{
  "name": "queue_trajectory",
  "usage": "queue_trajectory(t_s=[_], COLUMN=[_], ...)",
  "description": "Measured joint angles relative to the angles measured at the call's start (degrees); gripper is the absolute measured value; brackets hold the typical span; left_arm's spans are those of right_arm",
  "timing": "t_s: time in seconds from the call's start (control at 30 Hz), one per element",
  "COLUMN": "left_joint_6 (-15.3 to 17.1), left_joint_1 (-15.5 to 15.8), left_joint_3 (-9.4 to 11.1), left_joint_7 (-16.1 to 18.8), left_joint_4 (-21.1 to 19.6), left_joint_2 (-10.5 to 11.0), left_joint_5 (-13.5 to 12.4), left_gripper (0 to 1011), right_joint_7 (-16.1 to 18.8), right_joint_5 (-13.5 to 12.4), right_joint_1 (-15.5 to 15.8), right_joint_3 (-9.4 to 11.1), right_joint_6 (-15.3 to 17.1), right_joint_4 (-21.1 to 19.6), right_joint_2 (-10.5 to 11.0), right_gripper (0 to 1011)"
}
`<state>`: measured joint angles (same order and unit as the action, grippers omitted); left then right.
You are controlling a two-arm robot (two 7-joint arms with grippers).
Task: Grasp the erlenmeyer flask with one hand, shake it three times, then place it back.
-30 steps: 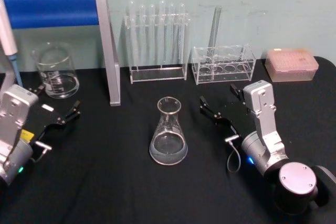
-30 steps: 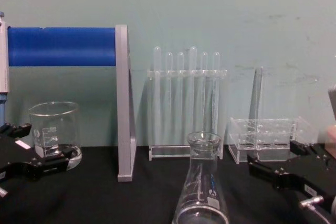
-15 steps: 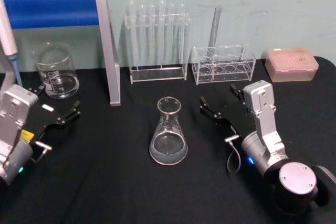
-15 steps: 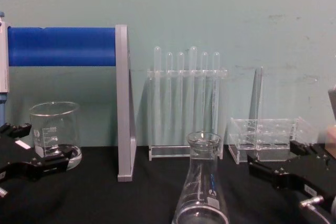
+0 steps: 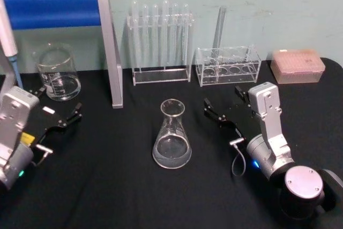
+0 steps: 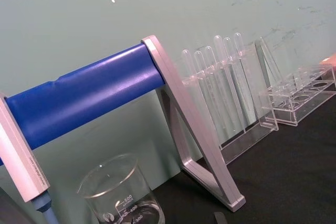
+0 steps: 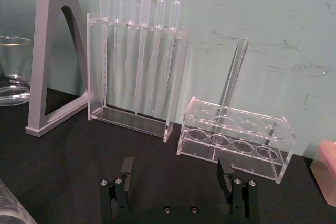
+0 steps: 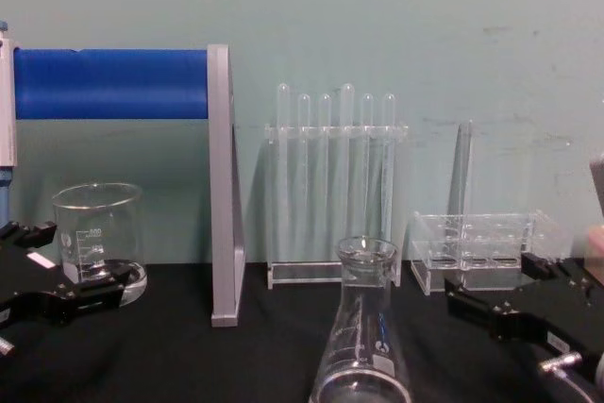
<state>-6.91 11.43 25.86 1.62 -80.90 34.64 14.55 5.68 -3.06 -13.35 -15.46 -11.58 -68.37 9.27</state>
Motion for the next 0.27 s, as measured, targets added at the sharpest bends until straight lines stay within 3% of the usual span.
queue_trajectory(t_s=[0.27], left_joint_6=[0.00], left_joint_1=[0.00], left_joint_3=[0.00], left_joint_7=[0.00], left_joint_4=[0.00], left_joint_2=[0.00], left_joint_5=[0.00], left_gripper=[1001], right_joint_7=[0.00], right_joint_5=[0.00], right_joint_1=[0.00], right_joint_3=[0.00], right_joint_6=[0.00], right_joint_4=[0.00], right_joint_2=[0.00], right_gripper=[1000])
